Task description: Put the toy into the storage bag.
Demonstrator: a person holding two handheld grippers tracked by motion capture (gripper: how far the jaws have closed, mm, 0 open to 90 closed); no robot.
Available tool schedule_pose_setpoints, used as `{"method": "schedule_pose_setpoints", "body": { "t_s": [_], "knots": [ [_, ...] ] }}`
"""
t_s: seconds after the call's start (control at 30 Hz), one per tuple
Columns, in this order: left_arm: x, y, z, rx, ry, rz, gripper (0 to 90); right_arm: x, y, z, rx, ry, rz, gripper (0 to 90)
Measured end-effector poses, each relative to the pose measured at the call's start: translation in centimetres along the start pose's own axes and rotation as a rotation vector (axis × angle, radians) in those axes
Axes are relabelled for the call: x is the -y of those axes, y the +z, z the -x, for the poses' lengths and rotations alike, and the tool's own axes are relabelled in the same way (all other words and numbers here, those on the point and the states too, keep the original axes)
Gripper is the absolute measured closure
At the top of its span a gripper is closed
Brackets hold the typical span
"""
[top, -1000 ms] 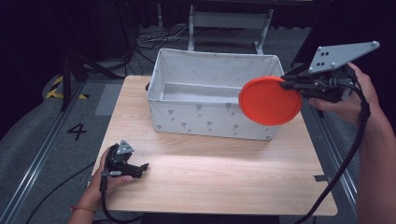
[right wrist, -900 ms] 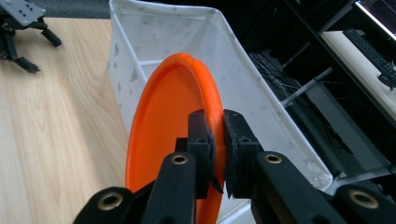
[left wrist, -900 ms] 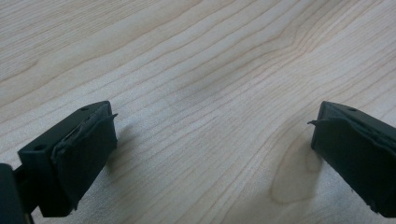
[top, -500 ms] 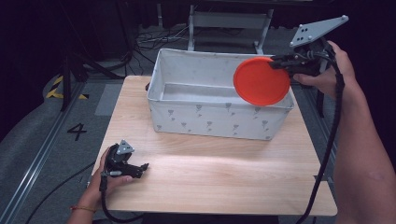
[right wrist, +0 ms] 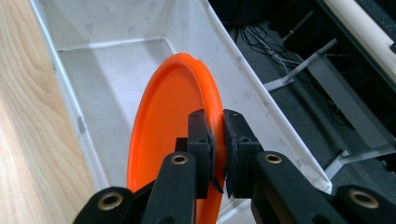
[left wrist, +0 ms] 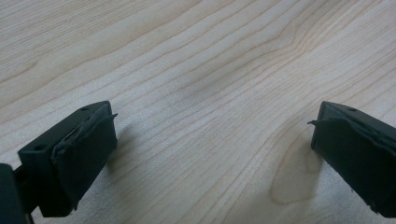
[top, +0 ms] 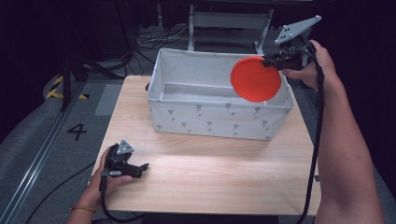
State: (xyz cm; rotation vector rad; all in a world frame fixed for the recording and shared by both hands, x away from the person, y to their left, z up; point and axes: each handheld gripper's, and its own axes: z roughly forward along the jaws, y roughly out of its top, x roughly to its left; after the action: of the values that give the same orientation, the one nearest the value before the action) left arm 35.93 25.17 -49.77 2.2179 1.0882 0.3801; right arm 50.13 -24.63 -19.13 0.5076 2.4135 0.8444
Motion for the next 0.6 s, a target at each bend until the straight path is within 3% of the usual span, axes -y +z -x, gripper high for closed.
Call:
{"method": "schedule_pose_setpoints", "body": {
  "t_s": [0.23,0.6],
  "knots": [
    [0.0,0.0,0.0,0.000,0.001,-0.001,0.5,0.9,2.4,0.1,-0.023,0.007,-0.036,82.7],
    [0.0,0.0,0.0,0.001,0.002,-0.001,0.6,3.0,6.9,-0.9,-0.093,-0.024,-0.158,82.6]
  ]
}}
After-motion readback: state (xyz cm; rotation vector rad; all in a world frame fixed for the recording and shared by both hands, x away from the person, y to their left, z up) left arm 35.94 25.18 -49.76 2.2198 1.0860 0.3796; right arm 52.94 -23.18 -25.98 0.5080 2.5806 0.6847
